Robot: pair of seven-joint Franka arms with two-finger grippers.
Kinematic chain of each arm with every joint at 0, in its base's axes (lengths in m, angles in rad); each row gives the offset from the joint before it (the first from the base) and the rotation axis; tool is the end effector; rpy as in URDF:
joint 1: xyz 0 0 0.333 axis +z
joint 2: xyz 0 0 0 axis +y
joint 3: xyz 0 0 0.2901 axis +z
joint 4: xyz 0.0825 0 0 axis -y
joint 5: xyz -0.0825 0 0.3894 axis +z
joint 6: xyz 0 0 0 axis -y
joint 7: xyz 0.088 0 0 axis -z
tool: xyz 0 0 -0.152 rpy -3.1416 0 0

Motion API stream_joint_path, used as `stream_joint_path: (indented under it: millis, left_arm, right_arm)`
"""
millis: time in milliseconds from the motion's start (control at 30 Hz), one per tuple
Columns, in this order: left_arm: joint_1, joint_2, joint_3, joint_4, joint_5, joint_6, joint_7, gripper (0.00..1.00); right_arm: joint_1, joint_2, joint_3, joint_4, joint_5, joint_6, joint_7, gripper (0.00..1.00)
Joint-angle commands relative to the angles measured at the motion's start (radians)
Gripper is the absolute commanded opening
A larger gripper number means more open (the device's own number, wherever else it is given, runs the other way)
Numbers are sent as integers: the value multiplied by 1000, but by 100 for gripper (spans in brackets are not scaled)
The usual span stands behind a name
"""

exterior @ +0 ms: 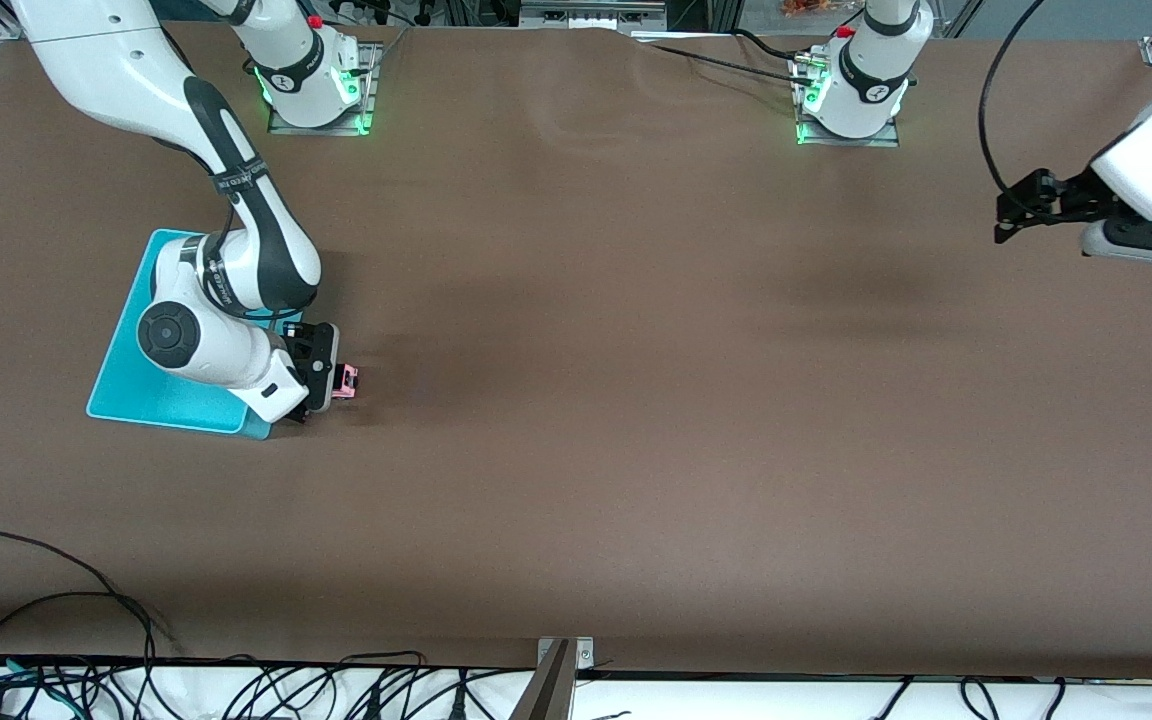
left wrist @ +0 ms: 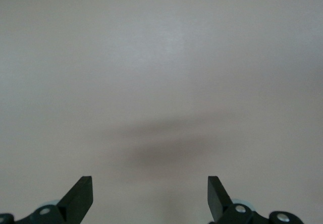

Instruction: Wind and store pink jeep toy

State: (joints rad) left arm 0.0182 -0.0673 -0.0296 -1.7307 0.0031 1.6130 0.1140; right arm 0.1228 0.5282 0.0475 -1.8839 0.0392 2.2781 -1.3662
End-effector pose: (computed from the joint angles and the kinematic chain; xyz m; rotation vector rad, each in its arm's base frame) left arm 0.5384 -0.0060 0.5179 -3.1319 0.1968 0.0794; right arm 0.5963 0.1055 0.1447 -2.2059 -2.0636 0.1225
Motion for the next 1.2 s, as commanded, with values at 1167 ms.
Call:
stream_joint_path:
  millis: [1167]
  left_arm:
    - [0,55,19,86,-61,-104,-16,100]
  right_arm:
    - [28,-56,-44,434,18,-580,92,30]
